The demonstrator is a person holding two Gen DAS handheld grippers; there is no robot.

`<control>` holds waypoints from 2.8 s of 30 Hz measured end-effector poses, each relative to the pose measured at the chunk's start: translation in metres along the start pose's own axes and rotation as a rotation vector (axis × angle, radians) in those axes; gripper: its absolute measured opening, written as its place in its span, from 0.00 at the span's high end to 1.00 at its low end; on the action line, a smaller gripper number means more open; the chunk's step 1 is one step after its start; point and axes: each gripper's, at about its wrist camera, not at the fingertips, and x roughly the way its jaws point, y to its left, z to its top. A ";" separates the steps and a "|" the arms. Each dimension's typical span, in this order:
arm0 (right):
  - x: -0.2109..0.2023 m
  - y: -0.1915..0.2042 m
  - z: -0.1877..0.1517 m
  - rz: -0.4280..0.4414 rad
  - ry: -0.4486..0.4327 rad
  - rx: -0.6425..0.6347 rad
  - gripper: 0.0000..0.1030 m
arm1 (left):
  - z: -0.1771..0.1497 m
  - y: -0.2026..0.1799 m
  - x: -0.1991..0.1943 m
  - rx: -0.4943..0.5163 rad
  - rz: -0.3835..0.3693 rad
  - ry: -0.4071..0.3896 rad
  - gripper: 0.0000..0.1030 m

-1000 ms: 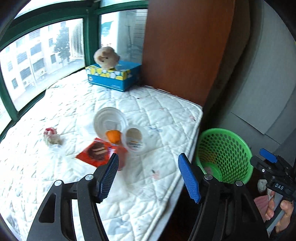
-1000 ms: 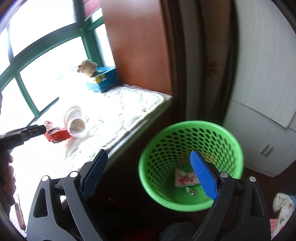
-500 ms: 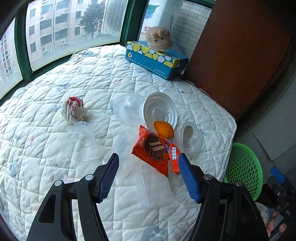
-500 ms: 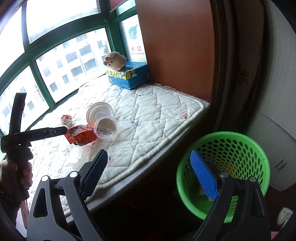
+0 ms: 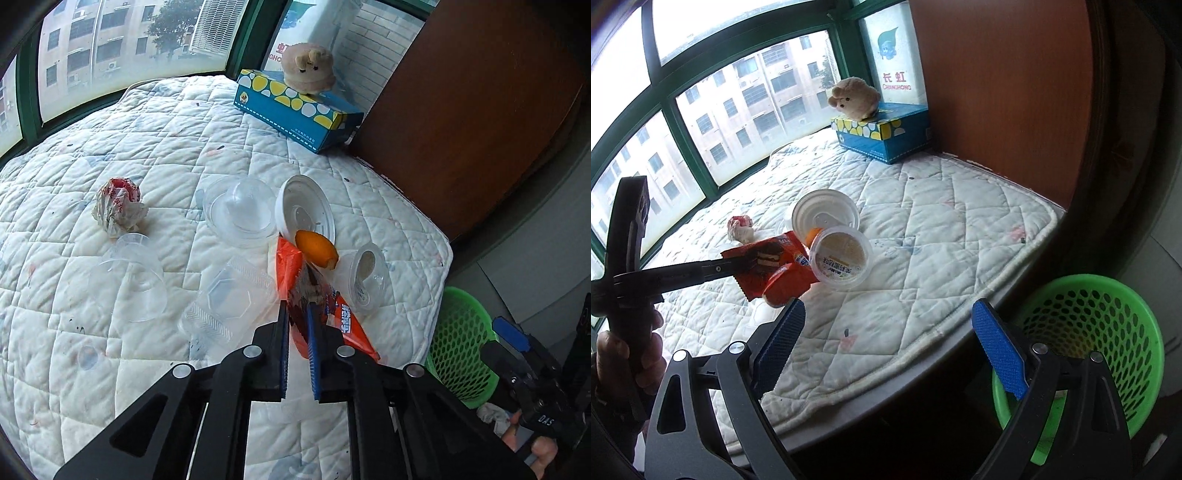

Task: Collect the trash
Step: 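Reach the left tool to the orange Ovaltine packet and close on it, then reach the right tool to the yogurt cup and grasp its rim, then drop the yogurt cup from the right tool into the basket while the left tool drops the packet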

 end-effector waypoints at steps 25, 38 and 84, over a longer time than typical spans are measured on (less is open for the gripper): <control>0.115 0.048 0.024 0.034 0.156 -0.175 0.09 | 0.017 0.019 -0.089 0.018 -0.041 -0.164 0.96; 0.140 0.043 0.030 0.026 0.189 -0.151 0.21 | 0.017 0.023 -0.086 0.009 -0.038 -0.150 0.96; -0.017 -0.142 -0.055 -0.244 0.085 0.131 0.32 | -0.021 -0.163 -0.033 0.264 -0.208 0.001 0.96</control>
